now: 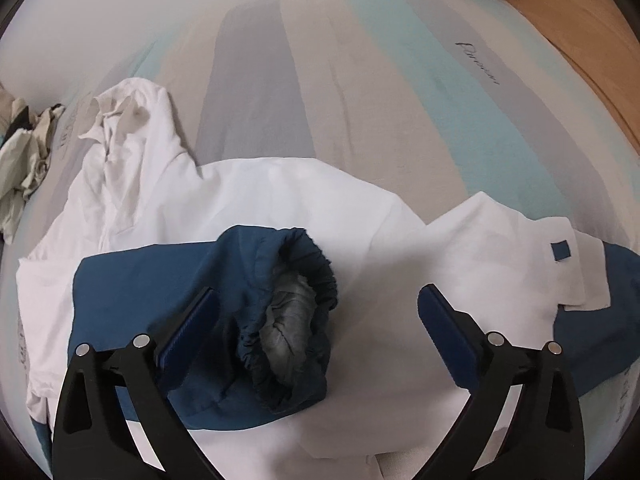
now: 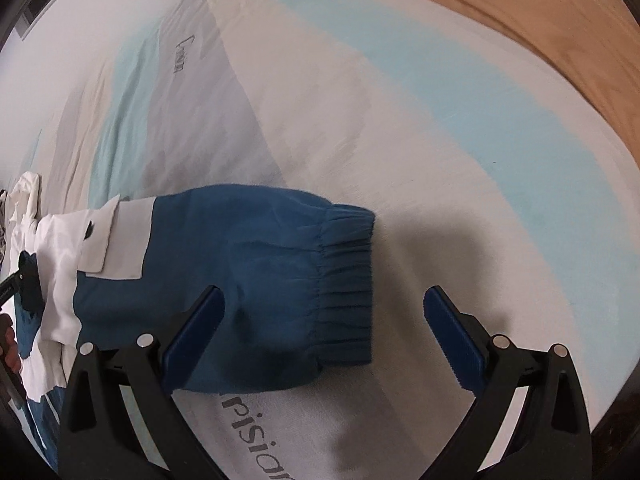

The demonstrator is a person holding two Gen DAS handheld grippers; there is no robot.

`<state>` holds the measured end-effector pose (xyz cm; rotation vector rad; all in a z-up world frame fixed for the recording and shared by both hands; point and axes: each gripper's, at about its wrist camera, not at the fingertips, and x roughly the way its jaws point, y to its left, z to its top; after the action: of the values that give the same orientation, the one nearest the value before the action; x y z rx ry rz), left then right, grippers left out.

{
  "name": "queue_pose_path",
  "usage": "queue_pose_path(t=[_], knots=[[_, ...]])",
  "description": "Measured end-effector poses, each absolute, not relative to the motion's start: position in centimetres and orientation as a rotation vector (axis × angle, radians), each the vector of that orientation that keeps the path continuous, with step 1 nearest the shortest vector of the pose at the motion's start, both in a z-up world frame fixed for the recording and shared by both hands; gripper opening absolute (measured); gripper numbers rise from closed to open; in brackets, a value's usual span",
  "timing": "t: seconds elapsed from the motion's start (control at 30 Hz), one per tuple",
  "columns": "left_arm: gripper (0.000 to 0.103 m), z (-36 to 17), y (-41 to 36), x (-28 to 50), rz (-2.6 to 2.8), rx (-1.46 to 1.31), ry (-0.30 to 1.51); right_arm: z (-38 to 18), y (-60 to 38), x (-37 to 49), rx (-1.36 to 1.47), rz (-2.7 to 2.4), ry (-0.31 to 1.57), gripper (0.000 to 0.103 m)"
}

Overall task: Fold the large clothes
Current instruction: 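Close the right gripper on the other blue sleeve cuff, then carry the sleeve across the jacket body and open the right gripper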

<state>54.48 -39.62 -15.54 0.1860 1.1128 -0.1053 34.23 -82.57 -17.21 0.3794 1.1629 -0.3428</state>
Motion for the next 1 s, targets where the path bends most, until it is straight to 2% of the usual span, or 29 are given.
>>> queue_pose_path(t=[0.2, 0.27, 0.33, 0.67, 0.73, 0.8, 1.0], knots=[[0.097, -15.5, -39.0, 54.2, -0.106, 0.207, 1.129, -18.5, -82.2, 35.3, 0.411, -0.348, 1.171, 0.096], [0.097, -15.4, -38.8, 54.0, -0.101, 0.206, 1.139, -18.6, -81.9, 35.6, 0.403, -0.354, 1.163, 0.09], [0.097, -15.4, -38.4, 53.8, -0.1, 0.206, 1.147, -18.7, -81.6, 36.0, 0.389, -0.353, 1.174, 0.071], [0.097, -14.7, -36.2, 53.1, -0.069, 0.181, 1.166, -20.2, -81.7, 36.9, 0.381, -0.35, 1.244, 0.062], [0.097, -14.6, -35.9, 53.0, -0.063, 0.178, 1.169, -19.9, -81.4, 37.2, 0.375, -0.349, 1.253, 0.044], [0.097, -14.5, -35.5, 53.0, -0.058, 0.176, 1.171, -19.1, -80.6, 37.6, 0.355, -0.345, 1.255, 0.035], [0.097, -14.2, -34.4, 52.6, -0.053, 0.184, 1.175, -16.8, -77.8, 38.4, 0.285, -0.353, 1.25, 0.031]])
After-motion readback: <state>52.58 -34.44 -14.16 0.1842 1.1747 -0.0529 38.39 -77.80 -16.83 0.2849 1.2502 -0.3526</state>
